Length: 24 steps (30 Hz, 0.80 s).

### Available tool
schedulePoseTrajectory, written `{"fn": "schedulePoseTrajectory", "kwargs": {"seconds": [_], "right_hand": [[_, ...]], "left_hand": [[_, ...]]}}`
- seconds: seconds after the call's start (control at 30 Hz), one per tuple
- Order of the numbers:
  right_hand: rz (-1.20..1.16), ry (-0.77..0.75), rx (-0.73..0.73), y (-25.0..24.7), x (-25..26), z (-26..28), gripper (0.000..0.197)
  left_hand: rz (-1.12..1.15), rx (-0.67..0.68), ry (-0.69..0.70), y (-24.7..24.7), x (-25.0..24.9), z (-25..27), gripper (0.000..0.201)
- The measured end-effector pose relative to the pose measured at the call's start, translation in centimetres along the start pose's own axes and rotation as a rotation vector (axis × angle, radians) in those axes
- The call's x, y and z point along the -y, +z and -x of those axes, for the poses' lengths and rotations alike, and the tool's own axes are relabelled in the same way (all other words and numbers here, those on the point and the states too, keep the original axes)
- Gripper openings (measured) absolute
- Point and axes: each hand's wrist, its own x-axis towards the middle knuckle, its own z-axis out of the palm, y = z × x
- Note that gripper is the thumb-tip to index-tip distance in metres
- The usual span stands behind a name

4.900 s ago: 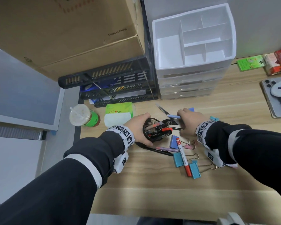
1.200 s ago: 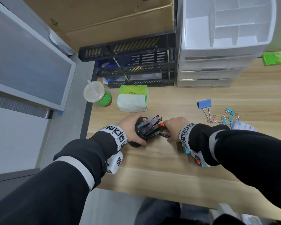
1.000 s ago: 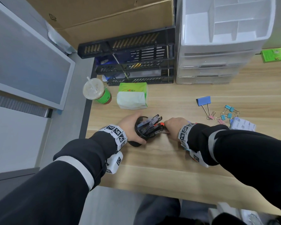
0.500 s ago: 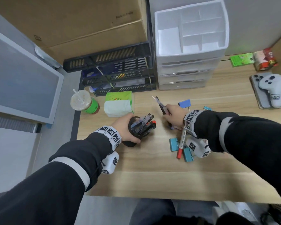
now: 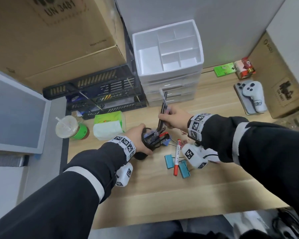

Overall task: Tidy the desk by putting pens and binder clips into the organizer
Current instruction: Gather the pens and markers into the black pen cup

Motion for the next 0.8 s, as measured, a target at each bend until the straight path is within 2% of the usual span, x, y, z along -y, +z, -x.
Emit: {"fn": "schedulePoseTrajectory", "kwargs": {"seconds": [0.1,0.2,0.3,0.4,0.57,0.7,0.8], "right_hand": [[0.074,-0.01,-0.001,1.3,-0.1,0.1,0.017],[0.204,-0.098,0.029,2.0,-0.1,0.3,0.009],[0.269,-0.146,0.076,2.3,-0.1,0.3,0.015],[0.317,-0.174,0.085,2.3,0.0,0.2,0.019],[0.292,-0.174,0.079,1.6,0.1,0.2,0.014],[0.198,-0.165,0.056,1.2,0.0,0.2,0.015],[0.16,-0.162,0.052,0.9,-0.2,0.0,0.01]], "left_hand": [[0.036,-0.032,0.029,-0.2,-0.9,-0.3,0.087],[0.062,-0.056,0.042,-0.3,-1.1,-0.4,0.089],[0.096,-0.073,0.054,-0.5,-1.1,-0.3,0.101],[0.124,-0.083,0.059,-0.7,-0.9,-0.2,0.104],[0.107,-0.099,0.053,-0.8,-0.8,0.1,0.094],[0.131,-0.116,0.07,-0.8,-0.7,0.1,0.096],[0.119,-0.127,0.07,-1.0,-0.5,0.1,0.087]]}}
